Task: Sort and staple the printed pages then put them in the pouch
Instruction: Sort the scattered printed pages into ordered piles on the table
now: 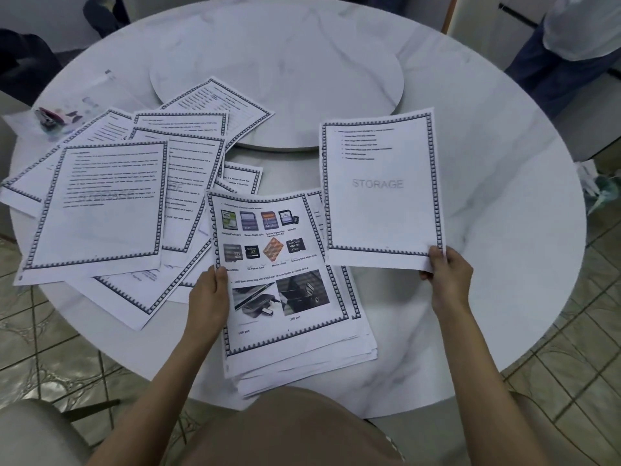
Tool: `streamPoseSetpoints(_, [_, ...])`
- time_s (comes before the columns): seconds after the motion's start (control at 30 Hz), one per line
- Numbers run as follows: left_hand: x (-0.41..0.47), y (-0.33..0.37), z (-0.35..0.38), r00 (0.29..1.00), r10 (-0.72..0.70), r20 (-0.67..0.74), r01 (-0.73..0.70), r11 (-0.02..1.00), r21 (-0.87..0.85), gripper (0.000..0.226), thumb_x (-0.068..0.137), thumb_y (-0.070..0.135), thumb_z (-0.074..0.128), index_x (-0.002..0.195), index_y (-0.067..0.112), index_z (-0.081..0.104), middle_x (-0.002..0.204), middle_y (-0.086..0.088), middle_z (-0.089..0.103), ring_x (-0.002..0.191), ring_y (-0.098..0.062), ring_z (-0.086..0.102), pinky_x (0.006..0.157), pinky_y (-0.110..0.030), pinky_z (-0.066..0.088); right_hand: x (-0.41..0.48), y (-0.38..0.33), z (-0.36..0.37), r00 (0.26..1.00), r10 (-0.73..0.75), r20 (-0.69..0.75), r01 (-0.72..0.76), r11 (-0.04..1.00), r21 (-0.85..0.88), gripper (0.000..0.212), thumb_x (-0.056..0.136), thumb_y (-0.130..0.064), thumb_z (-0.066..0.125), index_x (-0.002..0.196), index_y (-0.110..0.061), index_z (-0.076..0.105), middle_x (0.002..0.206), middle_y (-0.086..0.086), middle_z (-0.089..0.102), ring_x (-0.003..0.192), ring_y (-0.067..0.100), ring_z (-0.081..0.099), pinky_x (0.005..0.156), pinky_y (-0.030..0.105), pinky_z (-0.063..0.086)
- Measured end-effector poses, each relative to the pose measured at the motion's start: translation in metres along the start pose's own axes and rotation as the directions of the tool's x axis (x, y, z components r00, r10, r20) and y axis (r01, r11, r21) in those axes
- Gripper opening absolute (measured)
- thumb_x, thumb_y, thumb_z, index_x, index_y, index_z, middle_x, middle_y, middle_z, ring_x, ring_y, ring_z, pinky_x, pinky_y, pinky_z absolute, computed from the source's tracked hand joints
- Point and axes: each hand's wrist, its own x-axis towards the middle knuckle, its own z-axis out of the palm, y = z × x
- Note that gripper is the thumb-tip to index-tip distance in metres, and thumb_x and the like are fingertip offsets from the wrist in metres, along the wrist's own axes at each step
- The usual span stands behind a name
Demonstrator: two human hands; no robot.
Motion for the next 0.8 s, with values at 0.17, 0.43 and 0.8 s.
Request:
streamPoseSetpoints(0.17, [0.002, -0.002, -0.005, 0.988, 0.101, -0.117, -0.101, 0.995, 0.006, 0.025, 0.101, 0.02, 0.032, 0.083, 0.008, 0.046, 0.1, -0.01, 0.04, 0.091, -0.022, 0.039, 0.078, -0.029, 0.03, -0.03, 0.011, 0.024, 0.995, 0.014, 0.097, -0.009, 0.999, -0.05, 0.017, 0.094, -0.009, 0.05, 0.079, -0.01, 0.059, 0.066, 0.007, 0.051, 0.057, 0.016, 0.045, 0.04, 0.016, 0.043])
streamPoseSetpoints(0.43, [0.013, -0.011, -0.001, 0.999, -0.018, 0.035, 0.025, 0.981, -0.195, 0.032, 0.101, 0.024, 0.033, 0.096, -0.002, 0.052, 0.092, -0.019, 0.057, 0.084, -0.026, 0.052, 0.08, -0.044, 0.045, -0.079, 0.025, 0.054, 0.948, 0.103, 0.3, -0.053, 0.984, -0.171, 0.018, 0.093, -0.016, 0.053, 0.078, -0.021, 0.061, 0.078, 0.005, 0.063, 0.075, 0.02, 0.057, 0.066, 0.035, 0.052])
streamPoseSetpoints(0.8, [0.018, 0.009, -0.012, 0.951, -0.242, 0.191, 0.309, 0.75, -0.585, 0.047, 0.094, 0.06, 0.022, 0.105, 0.033, 0.059, 0.115, -0.004, 0.062, 0.098, -0.024, 0.061, 0.091, -0.04, 0.046, -0.092, 0.004, 0.076, 0.847, 0.093, 0.523, 0.099, 0.94, -0.327, 0.01, 0.092, -0.018, 0.055, 0.088, -0.011, 0.061, 0.078, 0.001, 0.061, 0.071, 0.015, 0.055, 0.063, 0.022, 0.045])
